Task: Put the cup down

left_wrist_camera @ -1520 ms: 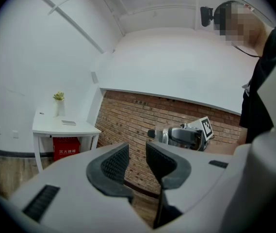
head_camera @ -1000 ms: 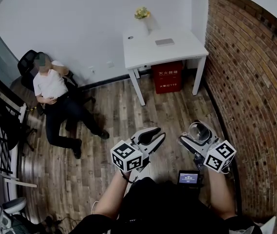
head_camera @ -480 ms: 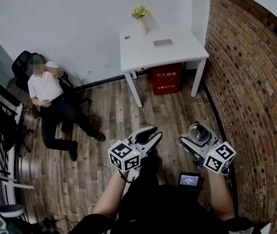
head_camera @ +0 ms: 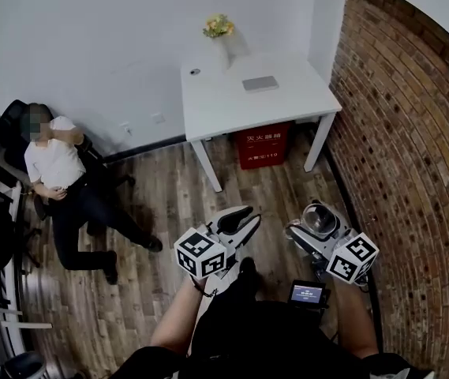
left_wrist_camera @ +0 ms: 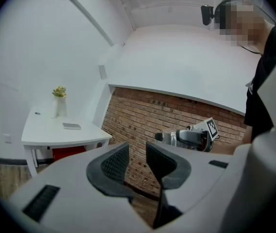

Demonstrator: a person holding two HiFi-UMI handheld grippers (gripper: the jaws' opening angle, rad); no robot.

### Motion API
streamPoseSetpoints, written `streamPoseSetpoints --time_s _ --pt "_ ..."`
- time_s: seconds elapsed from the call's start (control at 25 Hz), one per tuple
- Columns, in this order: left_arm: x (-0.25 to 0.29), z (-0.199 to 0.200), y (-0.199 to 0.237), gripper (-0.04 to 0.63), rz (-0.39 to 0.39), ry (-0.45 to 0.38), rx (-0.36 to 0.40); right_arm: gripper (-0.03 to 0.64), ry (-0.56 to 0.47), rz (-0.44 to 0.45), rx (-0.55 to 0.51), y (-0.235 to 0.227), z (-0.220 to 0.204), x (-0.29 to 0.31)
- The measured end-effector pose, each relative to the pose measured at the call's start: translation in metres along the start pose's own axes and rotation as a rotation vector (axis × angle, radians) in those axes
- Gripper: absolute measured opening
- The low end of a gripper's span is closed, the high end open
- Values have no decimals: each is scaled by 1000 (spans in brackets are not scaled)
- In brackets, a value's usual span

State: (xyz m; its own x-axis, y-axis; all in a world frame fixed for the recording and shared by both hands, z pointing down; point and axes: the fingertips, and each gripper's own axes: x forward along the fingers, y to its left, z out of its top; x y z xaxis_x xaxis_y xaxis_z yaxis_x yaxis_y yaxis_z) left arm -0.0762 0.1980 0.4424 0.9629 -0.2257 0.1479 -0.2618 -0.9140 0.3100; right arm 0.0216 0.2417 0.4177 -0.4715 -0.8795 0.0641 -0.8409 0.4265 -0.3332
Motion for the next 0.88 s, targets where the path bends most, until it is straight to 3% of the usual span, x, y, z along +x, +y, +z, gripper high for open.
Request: streamPoseSetpoints --time_s 0.32,0.88 --pt "27 53 110 115 -4 -20 0 431 -31 -19 -5 -48 48 102" --pt "80 74 205 115 -2 1 -24 431 -20 -20 28 -125 63 187"
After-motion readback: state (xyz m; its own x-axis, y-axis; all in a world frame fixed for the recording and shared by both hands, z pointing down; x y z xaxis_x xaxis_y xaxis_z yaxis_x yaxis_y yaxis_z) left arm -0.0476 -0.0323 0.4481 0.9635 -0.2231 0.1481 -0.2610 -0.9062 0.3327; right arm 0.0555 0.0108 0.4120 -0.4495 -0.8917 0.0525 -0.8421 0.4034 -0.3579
